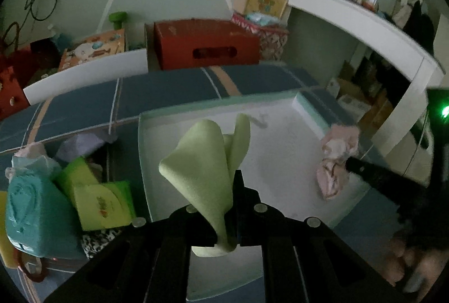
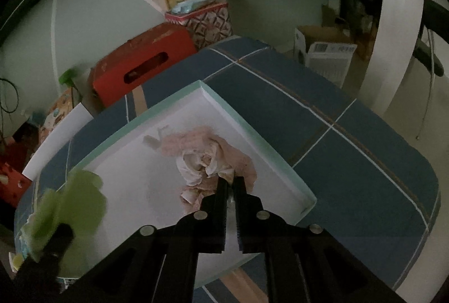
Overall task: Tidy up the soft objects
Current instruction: 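Open both tools to drop the green and pink cloths into the tray, then move both open tools back from the tray toward the pile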
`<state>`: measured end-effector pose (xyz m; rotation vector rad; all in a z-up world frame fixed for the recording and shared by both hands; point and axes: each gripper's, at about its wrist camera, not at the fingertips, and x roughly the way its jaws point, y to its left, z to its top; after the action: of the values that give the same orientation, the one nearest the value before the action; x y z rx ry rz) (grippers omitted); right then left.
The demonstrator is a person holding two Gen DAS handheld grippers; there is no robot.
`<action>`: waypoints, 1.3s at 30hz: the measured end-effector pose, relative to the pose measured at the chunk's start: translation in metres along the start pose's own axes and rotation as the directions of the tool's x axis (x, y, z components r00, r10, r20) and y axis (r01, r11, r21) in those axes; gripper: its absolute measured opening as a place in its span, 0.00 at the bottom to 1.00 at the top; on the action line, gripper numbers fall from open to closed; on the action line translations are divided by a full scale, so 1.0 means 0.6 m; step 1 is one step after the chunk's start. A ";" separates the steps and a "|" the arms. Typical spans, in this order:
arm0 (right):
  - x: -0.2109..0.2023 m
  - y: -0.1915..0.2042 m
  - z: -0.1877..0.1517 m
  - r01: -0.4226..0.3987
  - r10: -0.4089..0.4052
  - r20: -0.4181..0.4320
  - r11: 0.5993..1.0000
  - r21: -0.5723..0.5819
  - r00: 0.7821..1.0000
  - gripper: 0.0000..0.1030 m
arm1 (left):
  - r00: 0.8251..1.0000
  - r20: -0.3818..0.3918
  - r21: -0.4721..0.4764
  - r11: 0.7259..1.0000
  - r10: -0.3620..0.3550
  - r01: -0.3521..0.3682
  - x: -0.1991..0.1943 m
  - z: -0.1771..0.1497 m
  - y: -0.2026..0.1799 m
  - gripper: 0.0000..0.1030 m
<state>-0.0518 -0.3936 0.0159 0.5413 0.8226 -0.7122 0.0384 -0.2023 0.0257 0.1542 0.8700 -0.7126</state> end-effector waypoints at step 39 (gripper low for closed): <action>-0.074 0.113 -0.041 -0.064 0.072 0.034 0.976 -0.209 0.997 1.00 | 0.931 0.131 -0.445 0.859 0.340 -0.251 -0.226 -0.020 0.285 0.99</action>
<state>-0.0339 -0.3176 0.0485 0.3631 0.8251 -0.5646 0.0800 0.0017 0.0922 -0.1710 0.7598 -0.2308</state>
